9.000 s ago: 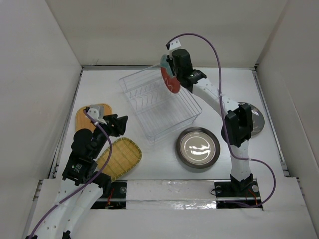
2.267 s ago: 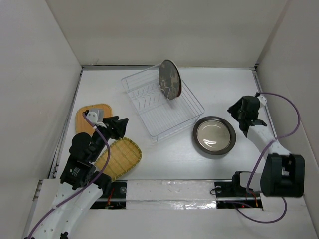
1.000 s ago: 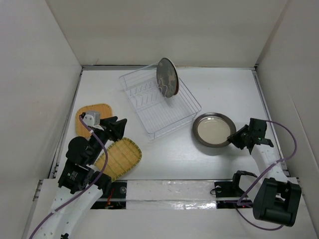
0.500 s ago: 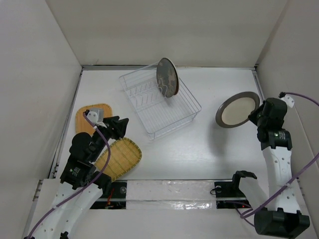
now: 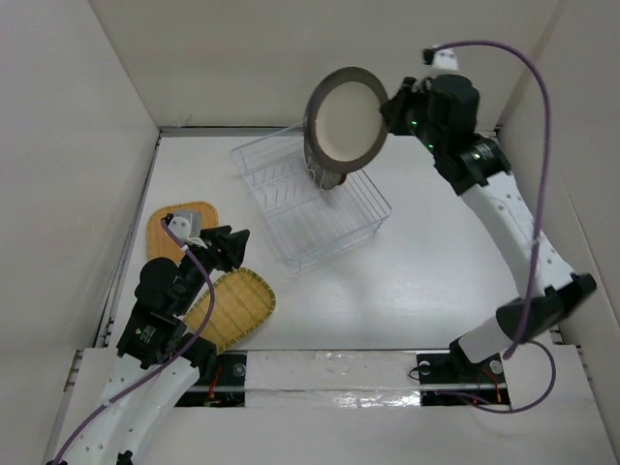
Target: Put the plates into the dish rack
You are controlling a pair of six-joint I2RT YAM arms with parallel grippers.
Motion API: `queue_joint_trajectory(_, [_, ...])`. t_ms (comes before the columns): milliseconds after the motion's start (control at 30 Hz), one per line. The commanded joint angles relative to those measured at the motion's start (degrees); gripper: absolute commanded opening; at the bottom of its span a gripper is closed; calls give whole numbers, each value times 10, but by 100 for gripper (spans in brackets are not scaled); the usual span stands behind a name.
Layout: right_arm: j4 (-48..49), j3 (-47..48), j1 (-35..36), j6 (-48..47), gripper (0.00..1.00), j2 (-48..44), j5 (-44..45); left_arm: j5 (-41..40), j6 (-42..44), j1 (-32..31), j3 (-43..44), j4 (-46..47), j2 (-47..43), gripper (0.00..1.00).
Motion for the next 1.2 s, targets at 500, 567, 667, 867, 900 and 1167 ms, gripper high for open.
queue_joint_trajectory(500, [57, 457, 145, -294, 0, 411, 275, -41, 3, -4, 3, 23, 16, 45])
queue_joint_trajectory(567, [71, 458, 150, -305, 0, 421, 281, -41, 3, -4, 3, 23, 18, 45])
queue_joint_trajectory(667, [81, 448, 150, -310, 0, 433, 286, -44, 4, -4, 3, 22, 22, 45])
queue_joint_trajectory(867, [106, 354, 155, -298, 0, 431, 265, -47, 5, -4, 3, 22, 24, 45])
queue_joint_trajectory(900, [111, 339, 161, -298, 0, 431, 263, -46, 4, -4, 3, 21, 25, 45])
queue_joint_trajectory(1167, [153, 247, 177, -299, 0, 431, 259, -48, 5, -4, 3, 20, 31, 45])
